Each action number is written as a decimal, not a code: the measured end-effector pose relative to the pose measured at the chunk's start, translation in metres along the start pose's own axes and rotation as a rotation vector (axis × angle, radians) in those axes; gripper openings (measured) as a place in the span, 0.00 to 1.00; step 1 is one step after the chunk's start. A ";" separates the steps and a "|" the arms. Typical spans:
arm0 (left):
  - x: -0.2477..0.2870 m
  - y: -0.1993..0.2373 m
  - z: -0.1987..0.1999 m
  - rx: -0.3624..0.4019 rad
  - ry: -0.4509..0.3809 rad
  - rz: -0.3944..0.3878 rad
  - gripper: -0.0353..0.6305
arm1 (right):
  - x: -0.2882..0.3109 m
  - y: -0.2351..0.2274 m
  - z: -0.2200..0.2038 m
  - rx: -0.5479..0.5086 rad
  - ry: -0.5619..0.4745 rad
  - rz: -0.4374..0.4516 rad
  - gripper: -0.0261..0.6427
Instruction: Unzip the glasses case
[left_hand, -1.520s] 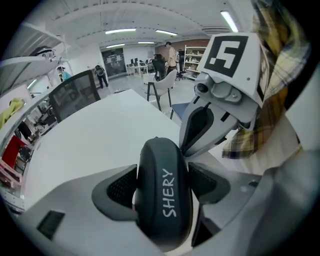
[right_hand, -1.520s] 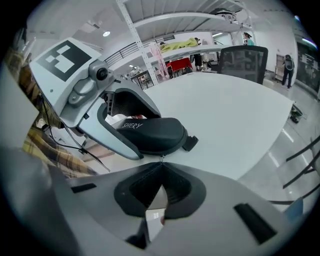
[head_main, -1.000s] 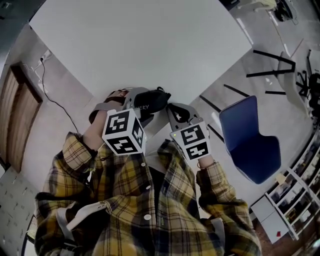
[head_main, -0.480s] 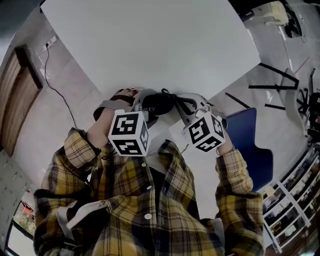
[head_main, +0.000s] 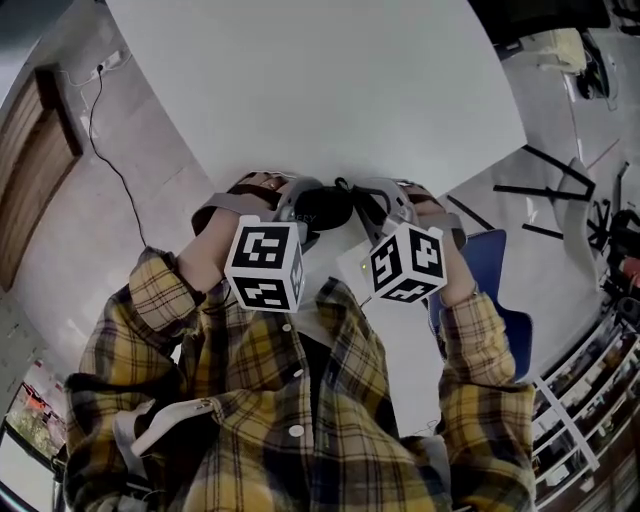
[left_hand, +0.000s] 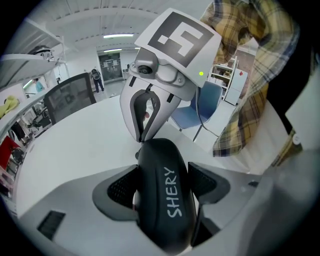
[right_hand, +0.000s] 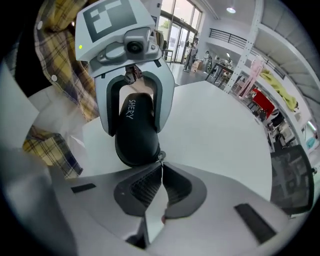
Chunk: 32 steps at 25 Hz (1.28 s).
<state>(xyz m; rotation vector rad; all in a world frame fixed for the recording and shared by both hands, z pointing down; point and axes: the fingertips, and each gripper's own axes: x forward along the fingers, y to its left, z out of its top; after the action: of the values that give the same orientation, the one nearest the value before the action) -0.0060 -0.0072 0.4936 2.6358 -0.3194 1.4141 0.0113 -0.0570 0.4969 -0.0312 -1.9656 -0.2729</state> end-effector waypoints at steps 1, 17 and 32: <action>0.000 0.000 0.000 0.001 0.000 0.001 0.54 | 0.001 -0.002 0.003 -0.016 0.009 -0.005 0.04; 0.000 0.001 -0.003 -0.013 -0.022 0.018 0.55 | 0.000 -0.007 0.002 0.199 -0.004 0.000 0.10; -0.090 0.030 0.049 -0.308 -0.284 0.057 0.55 | -0.108 -0.041 0.034 0.763 -0.388 -0.220 0.11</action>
<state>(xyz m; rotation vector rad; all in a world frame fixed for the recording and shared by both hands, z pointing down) -0.0225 -0.0361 0.3926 2.5782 -0.5942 0.9122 0.0179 -0.0783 0.3790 0.6713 -2.3426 0.3831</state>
